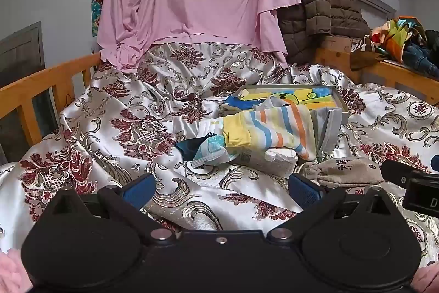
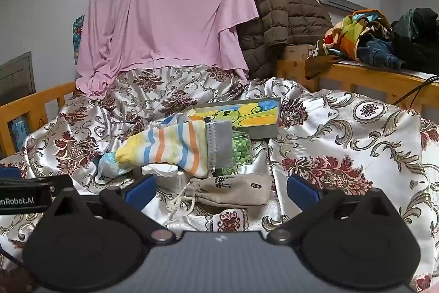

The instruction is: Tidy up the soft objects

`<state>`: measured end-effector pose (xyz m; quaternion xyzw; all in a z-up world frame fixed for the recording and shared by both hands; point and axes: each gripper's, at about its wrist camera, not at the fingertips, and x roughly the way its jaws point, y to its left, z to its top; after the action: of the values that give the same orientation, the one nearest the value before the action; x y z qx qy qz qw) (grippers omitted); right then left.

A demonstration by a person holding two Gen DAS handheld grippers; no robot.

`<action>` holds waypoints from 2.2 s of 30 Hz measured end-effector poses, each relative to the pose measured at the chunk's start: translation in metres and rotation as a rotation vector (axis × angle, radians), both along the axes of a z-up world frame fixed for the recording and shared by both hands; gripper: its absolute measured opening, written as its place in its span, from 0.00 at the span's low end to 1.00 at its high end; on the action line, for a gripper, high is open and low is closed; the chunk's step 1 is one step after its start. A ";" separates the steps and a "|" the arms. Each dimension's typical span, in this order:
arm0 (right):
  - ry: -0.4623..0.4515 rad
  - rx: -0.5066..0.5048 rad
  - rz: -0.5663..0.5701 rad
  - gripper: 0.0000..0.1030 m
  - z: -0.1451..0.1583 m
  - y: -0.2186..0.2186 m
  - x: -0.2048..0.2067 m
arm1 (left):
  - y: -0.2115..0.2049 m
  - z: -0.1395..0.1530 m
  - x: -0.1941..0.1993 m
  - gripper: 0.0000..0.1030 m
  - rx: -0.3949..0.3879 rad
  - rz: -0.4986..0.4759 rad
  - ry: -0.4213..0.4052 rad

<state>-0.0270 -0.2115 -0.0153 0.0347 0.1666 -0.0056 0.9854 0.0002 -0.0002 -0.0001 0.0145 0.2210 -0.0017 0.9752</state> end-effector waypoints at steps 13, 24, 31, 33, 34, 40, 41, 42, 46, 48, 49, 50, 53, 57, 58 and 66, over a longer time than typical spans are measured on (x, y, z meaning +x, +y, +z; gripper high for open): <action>0.002 -0.002 -0.003 1.00 0.002 0.000 0.000 | 0.000 0.000 0.000 0.99 0.001 0.000 -0.009; 0.002 0.000 -0.003 1.00 -0.001 0.000 0.001 | 0.000 0.000 0.000 0.99 0.003 0.000 -0.010; 0.003 0.001 -0.002 1.00 -0.001 -0.001 0.001 | 0.000 0.000 0.000 0.99 0.003 0.000 -0.011; 0.003 0.001 -0.002 1.00 -0.001 -0.001 0.001 | 0.000 0.000 0.000 0.99 0.003 0.000 -0.011; 0.003 0.001 -0.002 1.00 -0.001 -0.001 0.001 | 0.000 0.000 0.000 0.99 0.003 0.000 -0.011; 0.004 0.003 -0.001 1.00 -0.002 -0.001 0.001 | 0.000 0.000 0.000 0.99 0.004 0.000 -0.011; 0.004 0.002 -0.002 1.00 -0.001 -0.001 0.001 | 0.000 0.000 0.000 0.99 0.004 0.000 -0.011; 0.004 0.002 -0.002 1.00 -0.001 -0.001 0.001 | 0.000 0.000 0.000 0.99 0.005 0.000 -0.012; 0.004 0.003 -0.001 1.00 -0.001 -0.001 0.001 | 0.000 0.000 0.000 0.99 0.004 -0.001 -0.012; 0.005 0.003 -0.002 1.00 -0.001 0.000 0.001 | 0.000 0.000 0.000 0.99 0.004 0.000 -0.011; 0.004 0.004 -0.002 1.00 -0.001 -0.001 0.001 | 0.000 0.000 0.000 0.99 0.004 -0.001 -0.012; 0.005 0.004 -0.002 1.00 -0.001 0.000 0.001 | 0.000 0.000 0.000 0.99 0.004 0.000 -0.012; 0.004 0.004 -0.002 1.00 -0.001 -0.001 0.001 | 0.000 0.000 0.000 0.99 0.005 -0.001 -0.012; 0.005 0.004 -0.002 1.00 -0.001 -0.001 0.001 | 0.000 0.000 0.000 0.99 0.007 -0.001 -0.012; 0.005 0.005 -0.002 1.00 -0.001 -0.001 0.001 | 0.000 0.000 0.000 0.99 0.007 -0.001 -0.012; 0.006 0.005 -0.001 1.00 -0.002 -0.001 0.002 | -0.001 0.002 0.002 0.99 0.004 0.002 -0.011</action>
<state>-0.0251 -0.2120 -0.0169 0.0373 0.1698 -0.0059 0.9848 0.0020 -0.0010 0.0015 0.0163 0.2159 -0.0003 0.9763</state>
